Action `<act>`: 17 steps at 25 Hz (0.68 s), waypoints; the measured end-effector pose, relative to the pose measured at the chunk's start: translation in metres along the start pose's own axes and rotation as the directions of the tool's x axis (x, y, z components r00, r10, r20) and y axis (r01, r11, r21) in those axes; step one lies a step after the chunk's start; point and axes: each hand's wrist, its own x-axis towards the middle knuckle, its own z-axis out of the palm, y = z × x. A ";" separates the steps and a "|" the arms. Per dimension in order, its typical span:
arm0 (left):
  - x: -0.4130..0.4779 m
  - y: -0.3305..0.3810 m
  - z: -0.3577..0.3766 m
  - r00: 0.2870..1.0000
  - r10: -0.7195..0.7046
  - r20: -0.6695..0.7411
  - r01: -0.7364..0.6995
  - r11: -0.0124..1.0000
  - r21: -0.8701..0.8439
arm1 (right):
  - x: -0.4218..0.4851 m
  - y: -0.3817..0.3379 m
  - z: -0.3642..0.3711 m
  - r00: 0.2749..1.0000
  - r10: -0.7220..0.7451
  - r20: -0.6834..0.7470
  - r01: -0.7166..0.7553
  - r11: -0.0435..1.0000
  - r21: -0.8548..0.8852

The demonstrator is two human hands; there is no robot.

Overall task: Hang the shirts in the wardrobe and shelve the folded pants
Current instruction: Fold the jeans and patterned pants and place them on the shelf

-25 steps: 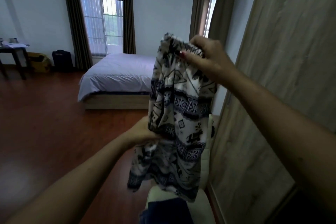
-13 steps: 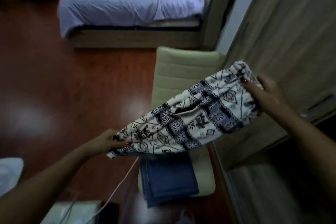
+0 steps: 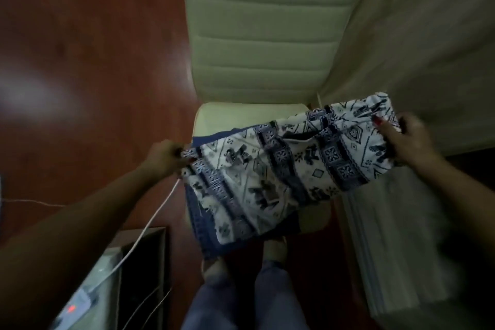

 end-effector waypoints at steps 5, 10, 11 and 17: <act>-0.019 0.042 0.065 0.901 0.389 -0.191 -0.377 0.921 0.099 | 0.010 0.034 0.053 1.000 -0.027 0.007 0.026 0.996 0.090; -0.029 -0.003 0.080 0.549 0.745 0.380 -0.817 0.383 0.431 | 0.007 0.037 0.055 0.999 -0.039 -0.017 0.041 0.997 0.071; -0.030 -0.009 0.078 0.538 0.756 0.372 -0.824 0.379 0.422 | 0.006 0.033 0.052 0.999 -0.047 -0.026 0.048 0.997 0.056; -0.044 -0.018 0.077 0.829 0.488 0.273 -0.558 0.753 0.349 | -0.036 -0.032 0.068 0.984 -0.084 0.156 0.072 0.994 0.082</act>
